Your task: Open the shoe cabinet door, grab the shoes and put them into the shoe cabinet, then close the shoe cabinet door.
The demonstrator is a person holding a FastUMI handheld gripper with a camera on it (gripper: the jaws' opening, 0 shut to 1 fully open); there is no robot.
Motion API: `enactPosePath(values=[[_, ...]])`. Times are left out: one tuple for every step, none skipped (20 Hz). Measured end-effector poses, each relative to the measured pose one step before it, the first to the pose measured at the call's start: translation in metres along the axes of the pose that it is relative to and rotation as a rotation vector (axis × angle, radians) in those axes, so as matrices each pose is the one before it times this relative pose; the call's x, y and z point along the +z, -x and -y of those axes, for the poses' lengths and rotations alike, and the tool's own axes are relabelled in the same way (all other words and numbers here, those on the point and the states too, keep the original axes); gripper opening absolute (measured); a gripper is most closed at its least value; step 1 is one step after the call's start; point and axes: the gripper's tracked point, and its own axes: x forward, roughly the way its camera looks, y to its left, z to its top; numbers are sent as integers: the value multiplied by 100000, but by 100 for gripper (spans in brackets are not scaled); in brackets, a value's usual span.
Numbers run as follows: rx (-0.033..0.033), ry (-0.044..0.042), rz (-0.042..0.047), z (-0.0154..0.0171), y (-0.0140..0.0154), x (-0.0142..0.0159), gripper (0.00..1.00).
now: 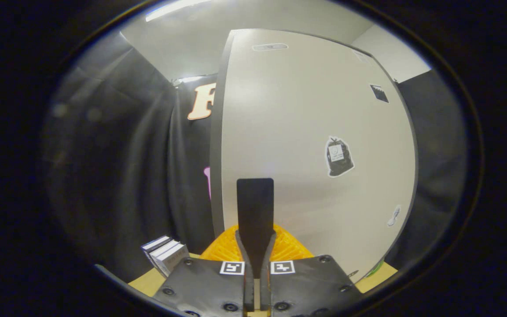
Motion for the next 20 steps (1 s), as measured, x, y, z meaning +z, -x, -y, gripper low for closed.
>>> enactPosePath(values=[[1532, -491, -241, 59, 705, -20, 7], [1714, -254, -419, 148, 797, -36, 7], [1862, -225, -134, 146, 922, 18, 7], [1997, -337, -346, 131, 931, 77, 7], [2062, -423, -504, 197, 866, 82, 7], [1959, -292, -289, 225, 1031, 116, 7], [1902, -87, -336, 225, 1122, 33, 7], [2161, 61, -613, 284, 1071, 70, 7], [2351, -238, -486, 253, 1192, -19, 7], [2069, -122, -585, 352, 1275, 30, 7], [1837, 300, -282, 351, 1167, 89, 7], [1702, -46, -480, 438, 1101, 41, 7], [1313, -118, -229, 382, 1142, -32, 7], [828, 263, -98, 147, 859, 271, 7], [519, 89, -22, 471, 1030, 137, 7], [68, 277, -93, 825, 1155, -86, 7], [-171, 97, -257, 771, 985, -56, 7], [-293, 96, -446, 674, 921, 42, 7], [-567, 30, -301, 707, 887, 50, 7], [-1046, 384, -45, 761, 888, 73, 7]])
